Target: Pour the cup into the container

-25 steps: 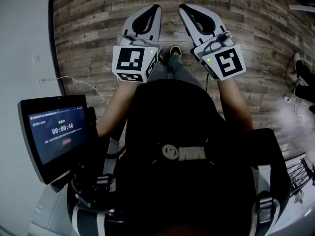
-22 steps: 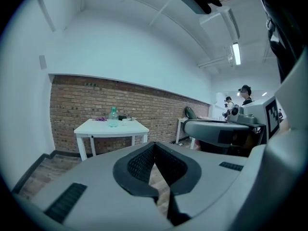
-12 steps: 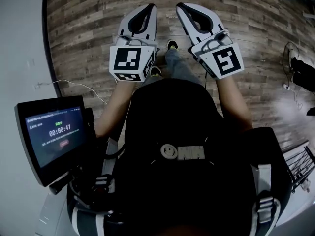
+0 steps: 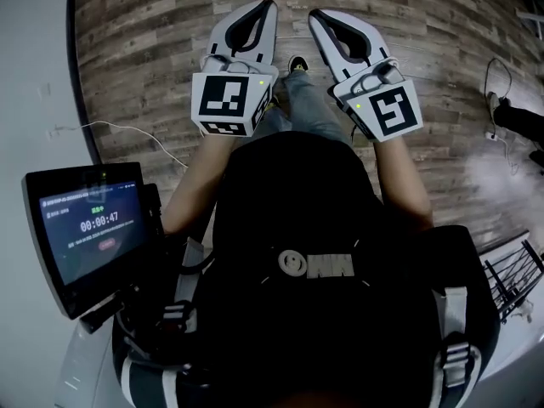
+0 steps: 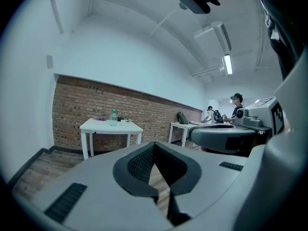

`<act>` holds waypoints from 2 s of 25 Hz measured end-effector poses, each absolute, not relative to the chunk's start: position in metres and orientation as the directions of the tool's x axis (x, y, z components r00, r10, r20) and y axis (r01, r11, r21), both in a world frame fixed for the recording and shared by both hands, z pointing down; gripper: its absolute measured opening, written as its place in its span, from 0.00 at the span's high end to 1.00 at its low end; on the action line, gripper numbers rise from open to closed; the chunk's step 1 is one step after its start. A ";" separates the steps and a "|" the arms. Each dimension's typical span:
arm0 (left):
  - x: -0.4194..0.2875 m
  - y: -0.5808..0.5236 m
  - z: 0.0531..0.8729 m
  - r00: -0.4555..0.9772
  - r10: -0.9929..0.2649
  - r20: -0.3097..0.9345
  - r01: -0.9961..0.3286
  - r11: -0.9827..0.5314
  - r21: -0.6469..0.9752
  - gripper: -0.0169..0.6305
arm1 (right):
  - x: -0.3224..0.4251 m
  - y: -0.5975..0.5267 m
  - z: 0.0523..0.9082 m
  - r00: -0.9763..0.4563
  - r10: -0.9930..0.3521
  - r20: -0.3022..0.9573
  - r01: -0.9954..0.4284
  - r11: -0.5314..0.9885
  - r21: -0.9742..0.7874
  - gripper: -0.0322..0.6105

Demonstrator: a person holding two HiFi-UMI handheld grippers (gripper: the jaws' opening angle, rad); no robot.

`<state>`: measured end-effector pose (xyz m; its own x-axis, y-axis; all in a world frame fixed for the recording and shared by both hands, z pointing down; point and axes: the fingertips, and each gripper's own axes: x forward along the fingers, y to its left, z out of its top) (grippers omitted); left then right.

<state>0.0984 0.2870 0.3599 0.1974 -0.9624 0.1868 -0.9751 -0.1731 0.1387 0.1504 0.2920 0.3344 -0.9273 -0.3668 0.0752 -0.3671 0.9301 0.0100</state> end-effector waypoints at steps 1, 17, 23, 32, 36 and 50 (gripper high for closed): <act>0.099 0.295 0.360 0.195 -0.963 0.188 -0.975 -0.170 0.143 0.97 | 0.152 0.300 0.334 -0.928 -0.364 0.079 -0.365 0.931 0.008 0.94; 0.188 0.380 0.364 0.172 -0.961 0.218 -0.981 -0.146 0.131 0.97 | 0.236 0.383 0.334 -0.940 -0.339 0.041 -0.340 0.940 -0.017 0.94; 0.251 0.415 0.367 0.181 -0.953 0.242 -0.981 -0.157 0.115 0.97 | 0.294 0.410 0.335 -0.942 -0.337 0.011 -0.337 0.941 -0.043 0.94; 0.311 0.472 0.362 0.208 -0.950 0.231 -0.976 -0.188 0.106 0.97 | 0.350 0.467 0.325 -0.940 -0.341 -0.023 -0.340 0.939 -0.040 0.94; 0.323 0.484 0.355 0.217 -0.952 0.215 -0.975 -0.201 0.092 0.97 | 0.365 0.481 0.325 -0.933 -0.359 -0.029 -0.357 0.933 -0.049 0.94; 0.320 0.506 0.346 0.216 -0.953 0.214 -0.976 -0.211 0.042 0.97 | 0.362 0.496 0.329 -0.928 -0.370 -0.036 -0.368 0.928 -0.056 0.94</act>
